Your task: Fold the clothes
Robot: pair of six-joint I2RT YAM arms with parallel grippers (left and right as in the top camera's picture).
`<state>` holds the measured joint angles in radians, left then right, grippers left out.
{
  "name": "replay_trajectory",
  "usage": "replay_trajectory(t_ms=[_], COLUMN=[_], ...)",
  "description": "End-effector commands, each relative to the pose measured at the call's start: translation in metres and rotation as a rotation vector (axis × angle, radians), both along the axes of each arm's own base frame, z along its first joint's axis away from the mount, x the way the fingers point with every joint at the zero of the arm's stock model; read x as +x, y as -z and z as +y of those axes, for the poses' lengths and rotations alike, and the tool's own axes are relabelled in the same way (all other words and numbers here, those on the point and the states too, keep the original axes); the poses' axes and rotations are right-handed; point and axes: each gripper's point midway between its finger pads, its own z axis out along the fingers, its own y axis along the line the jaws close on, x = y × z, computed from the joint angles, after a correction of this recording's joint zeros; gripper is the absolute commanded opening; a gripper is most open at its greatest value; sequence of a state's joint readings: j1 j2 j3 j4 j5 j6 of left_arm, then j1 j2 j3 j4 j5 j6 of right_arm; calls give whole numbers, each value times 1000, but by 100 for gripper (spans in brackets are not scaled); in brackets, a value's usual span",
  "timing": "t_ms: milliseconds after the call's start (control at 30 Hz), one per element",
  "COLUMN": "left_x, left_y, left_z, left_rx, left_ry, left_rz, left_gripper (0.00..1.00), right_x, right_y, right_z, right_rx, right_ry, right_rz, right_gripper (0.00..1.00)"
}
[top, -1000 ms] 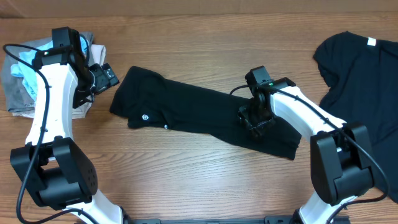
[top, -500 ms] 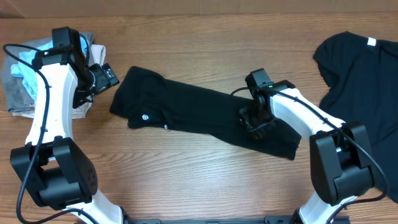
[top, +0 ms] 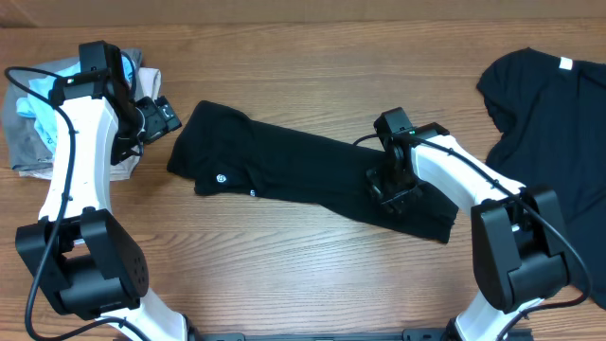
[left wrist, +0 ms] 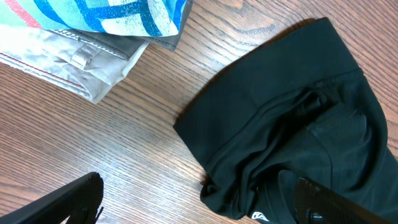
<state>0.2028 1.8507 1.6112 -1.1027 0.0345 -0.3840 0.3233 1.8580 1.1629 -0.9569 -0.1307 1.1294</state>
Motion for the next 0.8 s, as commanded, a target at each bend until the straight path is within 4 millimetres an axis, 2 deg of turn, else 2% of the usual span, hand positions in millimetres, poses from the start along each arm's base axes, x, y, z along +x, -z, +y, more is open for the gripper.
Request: replay_trajectory(t_ms=[0,167,233,333,667,767], left_x=[3,3,3,3,3,3], left_y=[-6,-7,-6,-7,-6,-6], left_z=[-4,-4,-4,-4,-4,-4], left_rx=[-6,-6,-6,-6,-6,-6], left_ry=[10,10,10,10,10,10], left_rz=[-20,-21,-20,-21,-20,-20], left_gripper=[100,100,100,100,100,100], right_x=[-1,-1,1,8,22,25], right_y=[-12,-13,-13,-13,-13,-13], right_z=[1,0,1,3,7,5], right_rx=[7,4,5,14,28,14], right_ry=[3,3,4,5,34,49], right_rz=[-6,-1,-12,-39,-92,-105], right_gripper=[29,23,23,39,41,49])
